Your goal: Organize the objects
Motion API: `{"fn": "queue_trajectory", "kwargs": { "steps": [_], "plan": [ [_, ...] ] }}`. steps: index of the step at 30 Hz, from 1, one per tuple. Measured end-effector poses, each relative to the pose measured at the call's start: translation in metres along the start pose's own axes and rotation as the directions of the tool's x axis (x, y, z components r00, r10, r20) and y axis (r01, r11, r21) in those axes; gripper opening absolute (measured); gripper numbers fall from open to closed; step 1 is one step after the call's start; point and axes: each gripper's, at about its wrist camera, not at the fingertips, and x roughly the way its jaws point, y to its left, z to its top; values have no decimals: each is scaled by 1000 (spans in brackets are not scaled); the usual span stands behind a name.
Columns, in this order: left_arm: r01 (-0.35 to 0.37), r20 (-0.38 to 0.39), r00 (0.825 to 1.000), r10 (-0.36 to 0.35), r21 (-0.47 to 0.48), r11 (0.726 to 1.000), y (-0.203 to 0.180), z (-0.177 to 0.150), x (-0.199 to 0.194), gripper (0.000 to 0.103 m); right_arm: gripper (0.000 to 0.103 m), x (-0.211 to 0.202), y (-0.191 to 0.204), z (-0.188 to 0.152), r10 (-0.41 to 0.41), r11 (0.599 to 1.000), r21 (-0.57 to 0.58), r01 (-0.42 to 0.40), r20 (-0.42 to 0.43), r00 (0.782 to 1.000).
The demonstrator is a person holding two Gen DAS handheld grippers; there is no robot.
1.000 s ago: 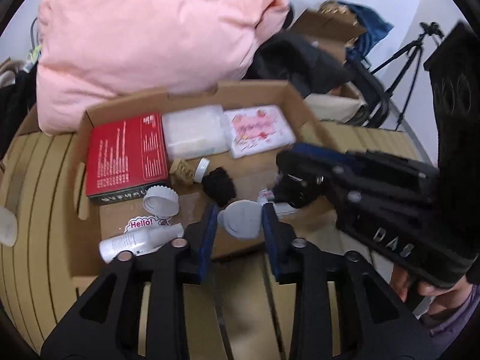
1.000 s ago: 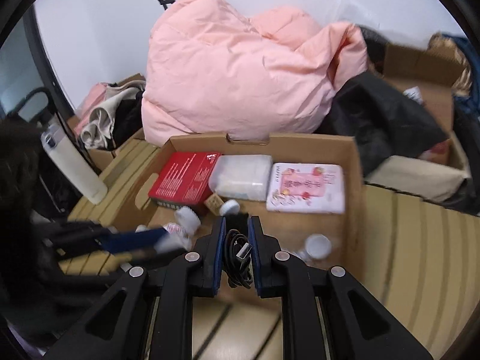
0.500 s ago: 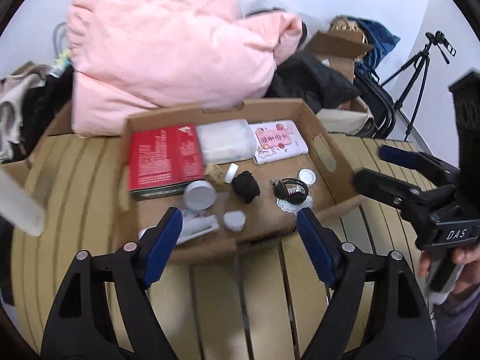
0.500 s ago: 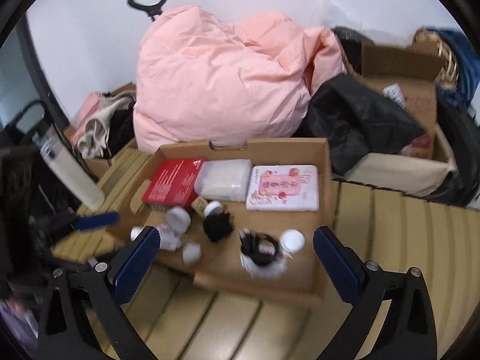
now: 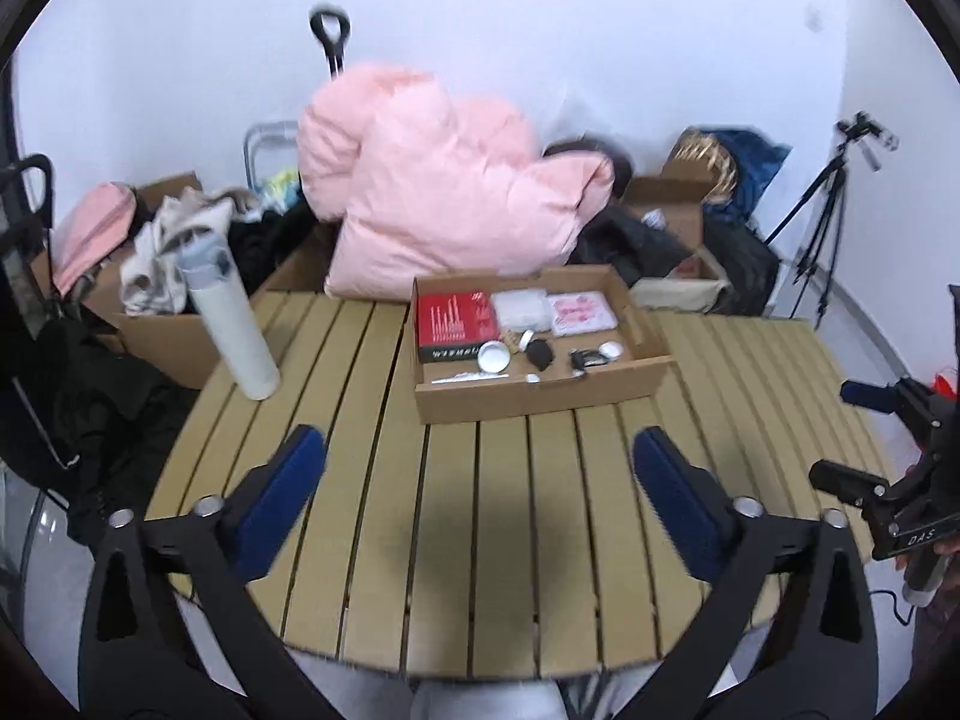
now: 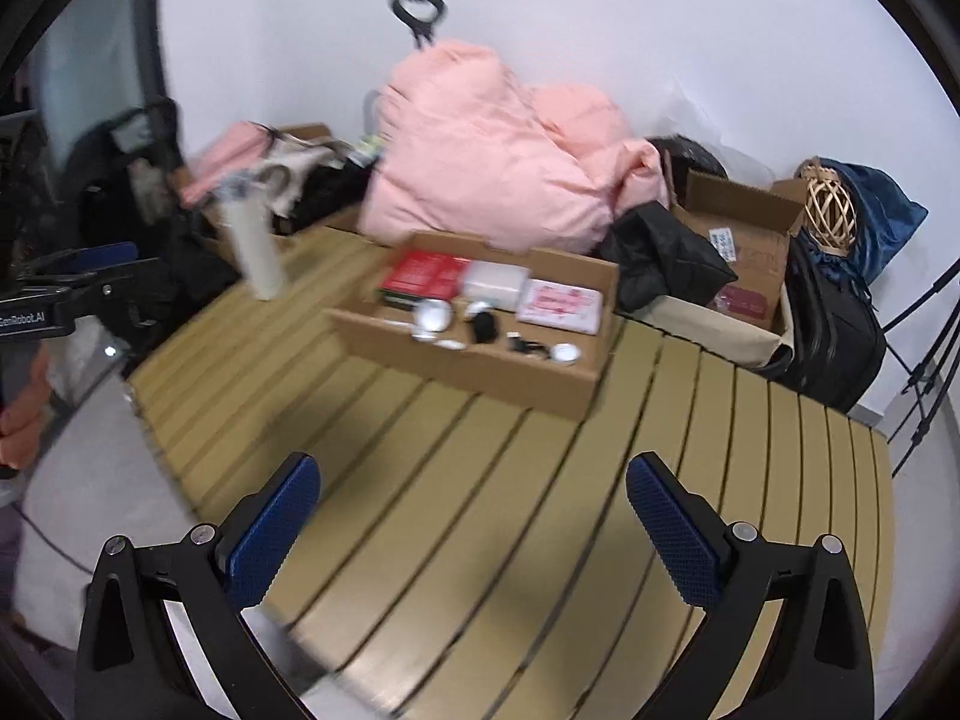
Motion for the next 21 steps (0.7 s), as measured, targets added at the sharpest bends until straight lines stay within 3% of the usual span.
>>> {"fn": "queue_trajectory", "kwargs": {
  "steps": [6,12,15,18,21],
  "plan": [
    [20,57,998,-21,3,1000,-2,-53,-77,103,103,-81,57,-44,30,999,-18,-28,121,992],
    [-95,95,991,96,-17,995,-5,-110,-124,103,103,-118,112,-91,25,1000,-17,-23,145,989],
    [-126,103,986,129,-36,991,-8,-137,-140,103,103,-130,129,-113,-19,1000,25,15,155,988],
    [-135,83,986,142,-78,988,-6,-163,-151,103,103,-141,140,-136,-118,989,109,100,167,979],
    [-157,41,986,159,-52,986,-8,-178,-156,103,103,-145,149,-153,-154,982,136,134,150,977]
  ]
}}
